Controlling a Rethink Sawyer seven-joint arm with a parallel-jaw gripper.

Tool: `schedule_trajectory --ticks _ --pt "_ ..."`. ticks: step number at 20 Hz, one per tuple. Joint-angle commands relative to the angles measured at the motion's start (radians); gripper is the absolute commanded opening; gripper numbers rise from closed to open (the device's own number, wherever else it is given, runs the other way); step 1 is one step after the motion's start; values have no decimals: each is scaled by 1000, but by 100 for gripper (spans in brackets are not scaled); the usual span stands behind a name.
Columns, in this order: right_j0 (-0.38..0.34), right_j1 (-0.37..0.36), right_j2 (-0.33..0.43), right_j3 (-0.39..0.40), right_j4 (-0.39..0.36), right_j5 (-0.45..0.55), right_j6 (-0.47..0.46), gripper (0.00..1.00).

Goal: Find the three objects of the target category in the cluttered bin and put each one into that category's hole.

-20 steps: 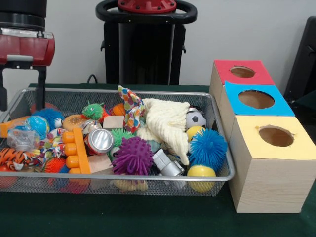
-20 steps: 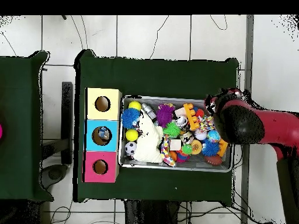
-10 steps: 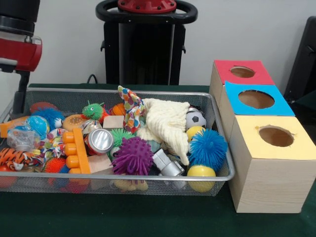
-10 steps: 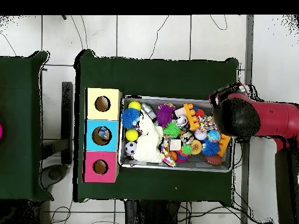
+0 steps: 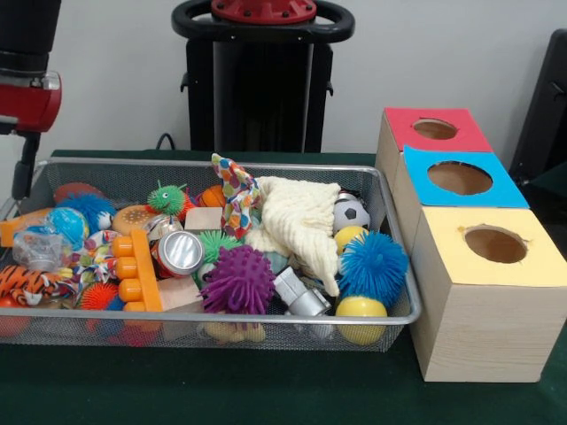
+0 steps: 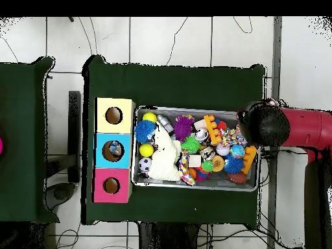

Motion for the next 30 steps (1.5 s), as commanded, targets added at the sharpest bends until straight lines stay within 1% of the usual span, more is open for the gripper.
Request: schedule_trajectory --ticks 1,4,7,10,11,12,16,18,23,25,27,30 --pt "-24 116 -26 -4 51 97 26 100" --pt "-48 121 8 24 75 31 6 100" --pt "-95 110 69 82 102 -51 -42 100" --pt "-144 99 123 131 127 -84 -90 100" --pt "-153 99 133 141 132 -90 -94 100" --pt "-160 99 142 148 133 -93 -96 100" --pt "-142 100 120 137 112 -74 -72 100" --pt "-145 107 125 137 114 -73 -75 100" --pt "-173 156 163 133 158 -30 -110 100" --pt "-178 168 170 129 162 -24 -123 100" --pt "-180 169 172 130 151 -35 -131 100" --pt "-168 165 160 130 129 -47 -108 100"
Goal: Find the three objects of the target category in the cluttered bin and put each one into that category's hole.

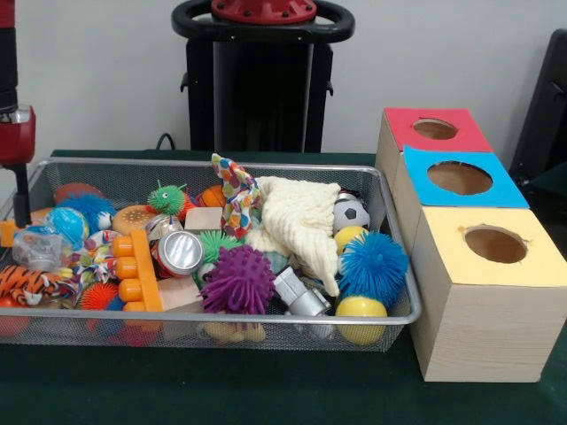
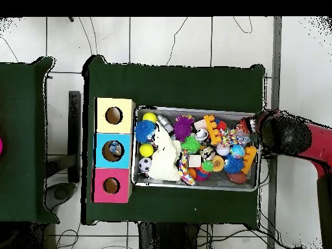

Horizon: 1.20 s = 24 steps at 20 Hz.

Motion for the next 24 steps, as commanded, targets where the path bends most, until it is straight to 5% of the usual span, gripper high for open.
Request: schedule_trajectory --ticks 1,24 --pt "5 58 66 84 -4 14 -105 100" --pt "9 153 57 92 -13 -8 -75 100"
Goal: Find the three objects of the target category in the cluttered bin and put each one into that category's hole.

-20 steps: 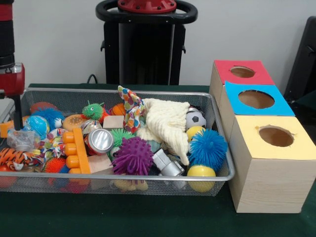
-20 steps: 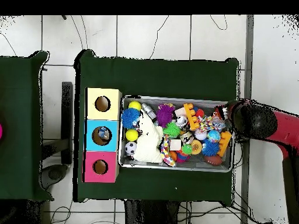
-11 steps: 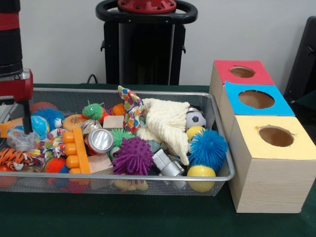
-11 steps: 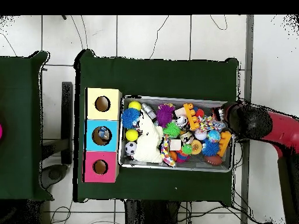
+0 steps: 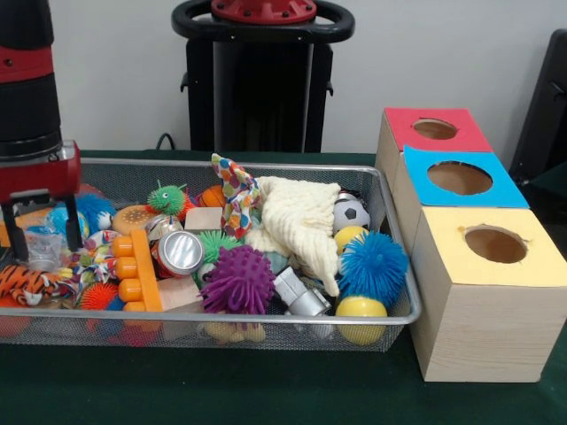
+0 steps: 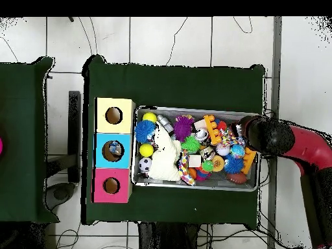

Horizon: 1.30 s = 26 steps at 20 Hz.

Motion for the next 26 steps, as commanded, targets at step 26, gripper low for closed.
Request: schedule_trajectory --ticks 26 --pt "189 -58 -189 4 -192 9 25 100"
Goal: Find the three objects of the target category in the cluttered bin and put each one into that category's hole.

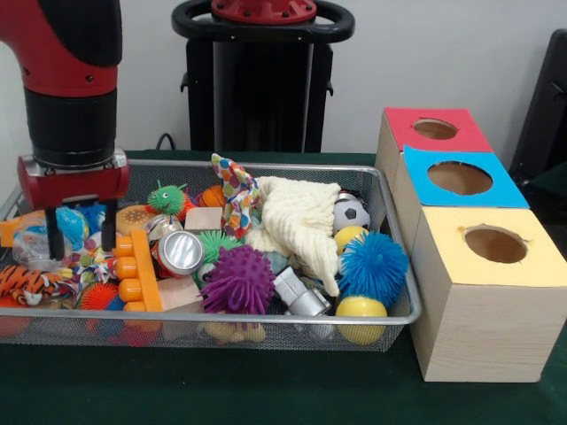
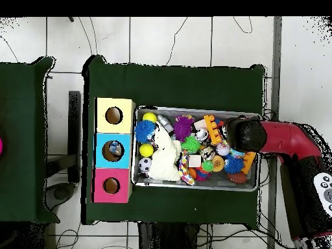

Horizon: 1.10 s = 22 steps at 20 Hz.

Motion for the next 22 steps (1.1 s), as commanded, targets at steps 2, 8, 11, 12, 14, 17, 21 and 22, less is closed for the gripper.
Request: schedule_trajectory --ticks 2,8,11,12,14,17,21,22 --pt "38 -11 -93 -6 -99 11 15 100" --pt "51 36 -104 -44 -94 77 -19 100" --pt "63 48 -119 -66 -95 124 -33 100" --pt "67 63 -126 -80 -100 127 -34 100" --pt "80 88 -140 -107 -112 128 -26 100" --pt "103 116 -166 -142 -120 132 -12 100" --pt "133 135 -203 -174 -116 153 -7 100" --pt "135 134 -208 -173 -111 153 -7 100"
